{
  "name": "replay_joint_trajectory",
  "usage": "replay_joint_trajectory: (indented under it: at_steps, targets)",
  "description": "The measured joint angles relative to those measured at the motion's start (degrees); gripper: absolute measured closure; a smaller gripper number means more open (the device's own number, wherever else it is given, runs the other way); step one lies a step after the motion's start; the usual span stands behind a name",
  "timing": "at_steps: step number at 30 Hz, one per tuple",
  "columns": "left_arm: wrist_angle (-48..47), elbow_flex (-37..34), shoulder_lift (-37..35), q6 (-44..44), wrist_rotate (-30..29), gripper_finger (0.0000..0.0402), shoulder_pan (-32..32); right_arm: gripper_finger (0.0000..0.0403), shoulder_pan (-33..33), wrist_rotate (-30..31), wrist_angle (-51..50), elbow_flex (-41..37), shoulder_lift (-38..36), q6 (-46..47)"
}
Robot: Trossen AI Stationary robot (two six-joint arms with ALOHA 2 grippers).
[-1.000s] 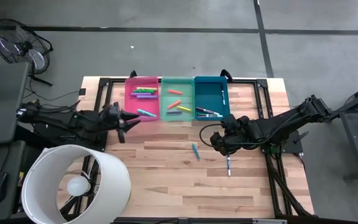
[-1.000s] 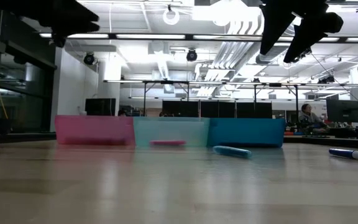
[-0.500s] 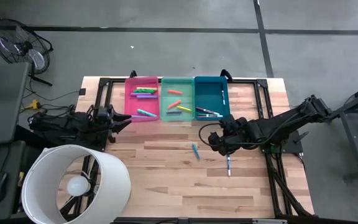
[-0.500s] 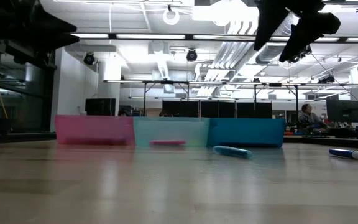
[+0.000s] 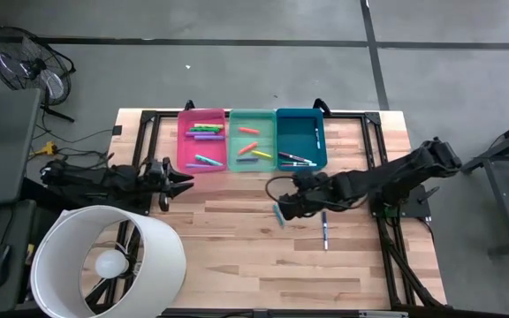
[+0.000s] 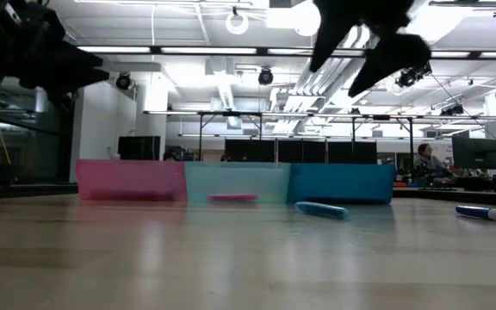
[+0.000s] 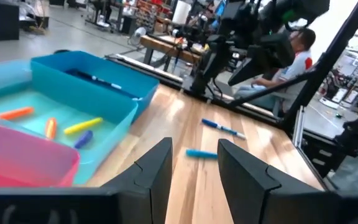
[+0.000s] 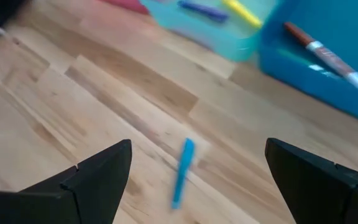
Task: Pick & Place Markers
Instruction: Put the blue pen into the green bin
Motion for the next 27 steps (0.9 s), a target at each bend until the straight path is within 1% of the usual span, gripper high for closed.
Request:
replay_joint_trajectory:
  at_steps: [3, 7, 11, 15, 18, 25, 27]
  targets:
    - [3.68, -2.4, 0.03, 0.0, 0.28, 0.0275, 0.0, 0.0045, -1.37, -2.77, 4.15, 0.0, 2.23, -1.27]
    - [8.0, -4.19, 0.0, -0.02, 0.38, 0.0275, 0.0, 0.0045, -2.44, -5.41, 7.05, 0.0, 4.38, -1.46]
    - [9.09, -4.84, 0.0, 0.48, 0.2, 0.0275, 0.0, 0.0045, -2.67, -5.89, 7.12, 1.89, 5.76, -1.25]
    - [9.1, -4.93, 0.64, 1.15, 0.69, 0.0275, 0.0, 0.0045, -3.5, -5.09, 5.81, 7.16, 7.87, -3.23]
    - [9.12, -4.98, 0.61, 0.36, 1.36, 0.0275, 0.0, 0.0045, -4.95, -5.63, 0.74, 12.52, 11.05, -3.79]
    - [9.22, -5.04, 0.61, 0.0, 1.49, 0.0275, 0.0, 0.0045, -7.7, -10.15, -22.21, 28.25, 21.67, 0.57]
    - [9.19, -5.08, 0.61, 0.0, 1.49, 0.0275, 0.0, 0.0045, -8.11, -11.66, -27.36, 31.85, 24.57, 1.48]
